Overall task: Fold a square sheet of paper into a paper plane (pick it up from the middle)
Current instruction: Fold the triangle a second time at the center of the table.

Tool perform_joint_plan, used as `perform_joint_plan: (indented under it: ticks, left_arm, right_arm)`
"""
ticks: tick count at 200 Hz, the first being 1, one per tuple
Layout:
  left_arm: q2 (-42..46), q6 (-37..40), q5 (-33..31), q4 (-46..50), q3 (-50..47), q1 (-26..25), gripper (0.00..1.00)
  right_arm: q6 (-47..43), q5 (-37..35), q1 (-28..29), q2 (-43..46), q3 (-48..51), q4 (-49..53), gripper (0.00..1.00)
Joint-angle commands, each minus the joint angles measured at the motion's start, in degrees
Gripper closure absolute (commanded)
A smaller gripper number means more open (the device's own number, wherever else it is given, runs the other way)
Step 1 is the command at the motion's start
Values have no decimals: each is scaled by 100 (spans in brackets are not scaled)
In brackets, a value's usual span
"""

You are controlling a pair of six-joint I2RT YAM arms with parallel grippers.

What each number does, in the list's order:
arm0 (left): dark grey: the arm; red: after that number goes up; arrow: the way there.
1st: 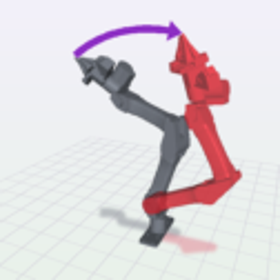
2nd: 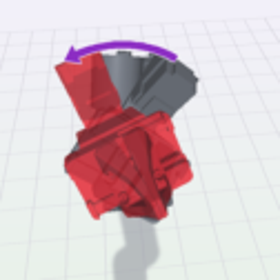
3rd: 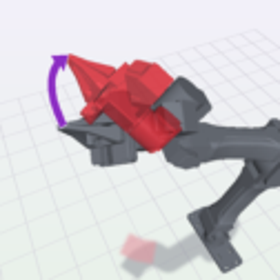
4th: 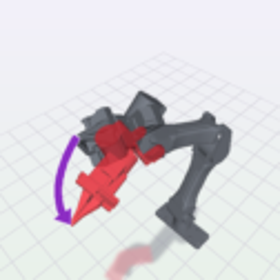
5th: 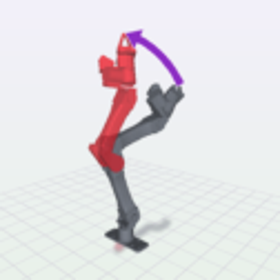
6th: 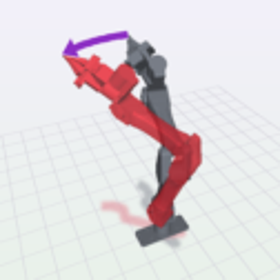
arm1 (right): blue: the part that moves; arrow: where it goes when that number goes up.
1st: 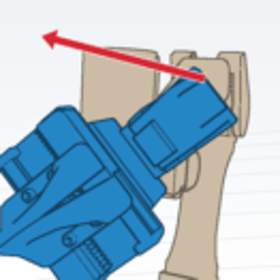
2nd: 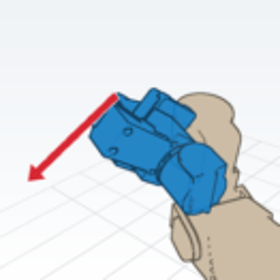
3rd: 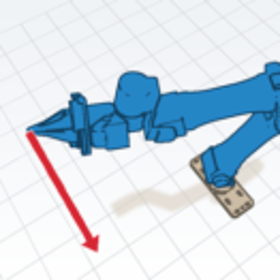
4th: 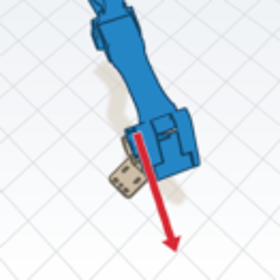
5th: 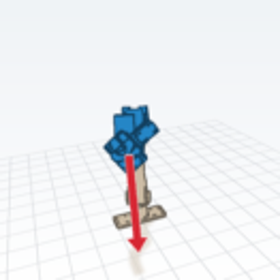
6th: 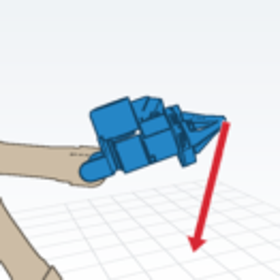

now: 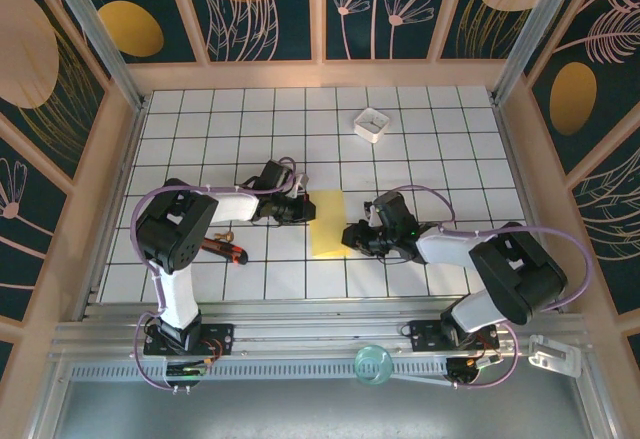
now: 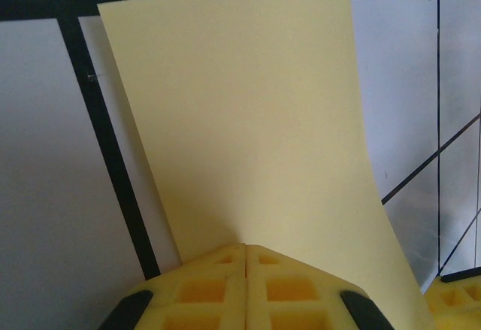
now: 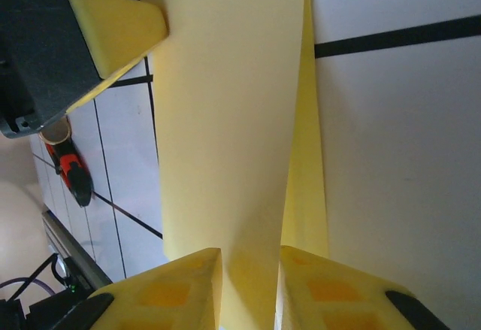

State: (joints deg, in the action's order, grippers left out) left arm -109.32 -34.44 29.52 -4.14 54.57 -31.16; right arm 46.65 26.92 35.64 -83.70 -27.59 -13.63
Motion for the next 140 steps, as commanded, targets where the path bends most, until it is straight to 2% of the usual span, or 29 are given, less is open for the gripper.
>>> perform_joint_plan:
  ticks: [1,94,140]
  left_arm:
    - [-292,178,-150,462,6,-39,92]
    - [-279,244,-152,528,15,-39,92]
    - [-283,277,-200,581,49,-36,90]
  right_arm:
    - [93,-37,29,-155,-49,-175,76]
    - [288,167,-123,-707,-282,-738,75]
    - [324,318,-318,-777,-324,-824,81]
